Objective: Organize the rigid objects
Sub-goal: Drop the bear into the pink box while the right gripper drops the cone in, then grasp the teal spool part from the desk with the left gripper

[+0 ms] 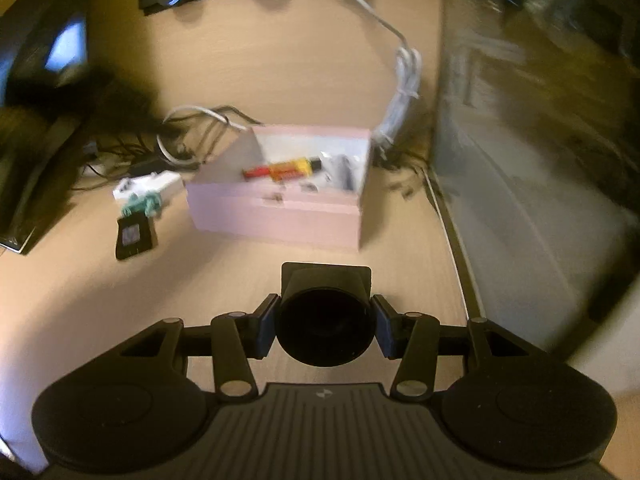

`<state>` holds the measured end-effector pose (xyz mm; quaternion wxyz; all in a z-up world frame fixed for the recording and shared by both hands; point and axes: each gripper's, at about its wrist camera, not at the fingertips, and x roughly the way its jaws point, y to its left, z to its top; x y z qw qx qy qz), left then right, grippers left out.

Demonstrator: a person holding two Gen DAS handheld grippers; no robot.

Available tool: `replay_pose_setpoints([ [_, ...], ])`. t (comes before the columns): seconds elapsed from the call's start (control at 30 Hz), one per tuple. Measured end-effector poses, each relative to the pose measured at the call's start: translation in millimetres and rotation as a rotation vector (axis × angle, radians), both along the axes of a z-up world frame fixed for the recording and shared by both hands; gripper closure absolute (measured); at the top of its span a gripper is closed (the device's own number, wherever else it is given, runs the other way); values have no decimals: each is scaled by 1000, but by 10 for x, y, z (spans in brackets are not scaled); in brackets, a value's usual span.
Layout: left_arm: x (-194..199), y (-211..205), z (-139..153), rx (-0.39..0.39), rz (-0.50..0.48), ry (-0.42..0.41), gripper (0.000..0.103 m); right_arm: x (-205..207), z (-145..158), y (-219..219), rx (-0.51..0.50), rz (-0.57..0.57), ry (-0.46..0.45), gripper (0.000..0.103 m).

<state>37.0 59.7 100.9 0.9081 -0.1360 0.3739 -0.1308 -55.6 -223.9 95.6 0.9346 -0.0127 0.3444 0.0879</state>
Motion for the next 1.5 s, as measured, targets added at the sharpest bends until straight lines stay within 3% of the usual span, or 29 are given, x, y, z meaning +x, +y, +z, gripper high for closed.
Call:
replay_pose_setpoints([
  [0.1, -451, 224, -103, -13, 48, 53, 88, 320, 97, 76, 9, 39, -43, 55],
  [0.23, -980, 445, -254, 45, 106, 127, 88, 864, 233, 286, 25, 59, -125, 55],
  [0.43, -1413, 803, -296, 78, 220, 170, 88, 1701, 291, 566, -5, 8, -225, 54],
  [0.57, -1435, 969, -333, 79, 260, 188, 88, 2001, 138, 698, -62, -61, -155, 53],
  [0.67, -1348, 959, -345, 85, 226, 188, 88, 1892, 22, 720, 0, -26, -73, 53],
  [0.83, -965, 805, -326, 137, 107, 135, 88, 1473, 22, 713, -10, 19, -75, 53],
  [1.1, -122, 637, -130, 355, -124, -45, 88, 818, -97, 722, -37, 141, 16, 49],
  [1.3, 559, 613, -239, 412, -251, -29, 88, 501, -433, 816, -39, 112, 153, 49],
  [1.5, 892, 594, -472, 507, -411, 31, 86, 350, -539, 823, -39, 40, 203, 49],
])
